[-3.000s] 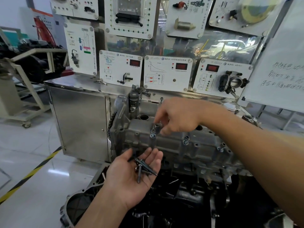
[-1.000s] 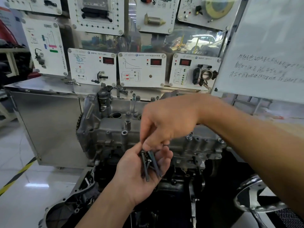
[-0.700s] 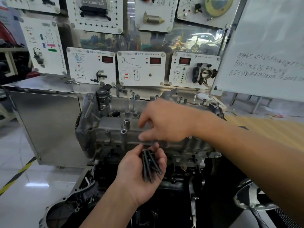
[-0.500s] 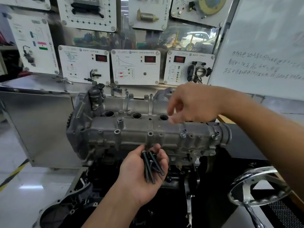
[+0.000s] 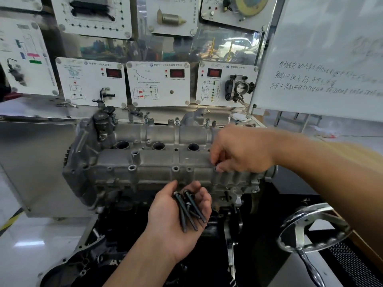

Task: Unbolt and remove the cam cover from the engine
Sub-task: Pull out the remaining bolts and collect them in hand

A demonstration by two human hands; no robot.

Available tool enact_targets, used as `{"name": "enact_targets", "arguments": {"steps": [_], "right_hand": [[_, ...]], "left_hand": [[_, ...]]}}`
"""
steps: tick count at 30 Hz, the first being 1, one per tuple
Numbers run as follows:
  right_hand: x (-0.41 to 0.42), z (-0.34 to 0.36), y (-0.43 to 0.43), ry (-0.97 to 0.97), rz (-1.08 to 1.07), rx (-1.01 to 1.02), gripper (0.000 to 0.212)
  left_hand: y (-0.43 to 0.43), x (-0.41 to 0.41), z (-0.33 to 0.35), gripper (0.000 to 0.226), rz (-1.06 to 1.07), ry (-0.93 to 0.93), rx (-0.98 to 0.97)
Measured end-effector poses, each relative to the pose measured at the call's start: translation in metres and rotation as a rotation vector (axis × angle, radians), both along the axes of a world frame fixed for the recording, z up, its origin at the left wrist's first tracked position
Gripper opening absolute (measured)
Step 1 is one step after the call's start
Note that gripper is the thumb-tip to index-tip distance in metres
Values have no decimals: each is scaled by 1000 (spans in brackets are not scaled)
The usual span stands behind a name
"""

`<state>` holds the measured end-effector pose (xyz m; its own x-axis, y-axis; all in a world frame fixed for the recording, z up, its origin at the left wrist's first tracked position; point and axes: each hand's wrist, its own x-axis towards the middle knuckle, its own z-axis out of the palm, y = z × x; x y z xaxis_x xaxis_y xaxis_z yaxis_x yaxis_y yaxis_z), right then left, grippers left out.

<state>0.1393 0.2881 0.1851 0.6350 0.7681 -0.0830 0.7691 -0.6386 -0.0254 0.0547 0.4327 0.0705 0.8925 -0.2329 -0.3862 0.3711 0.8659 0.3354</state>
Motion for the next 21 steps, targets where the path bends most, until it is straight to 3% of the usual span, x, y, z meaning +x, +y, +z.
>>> {"name": "enact_targets", "arguments": {"steps": [7,12,18,21], "right_hand": [[-1,0,1,-15,7,-27,7],[1,7,2,-4,-92,60,13],[-4,10,9,-61,-84,-53,9],[-10,34,0,-111,-55,41,14]], "left_hand": [[2,1,-1,67,-17,-10,12],[-4,1,-2,63,-41,-11,32],[-11,1,-2,63,-50,-6,37],[-12,0,-2,63,-53,-11,49]]}}
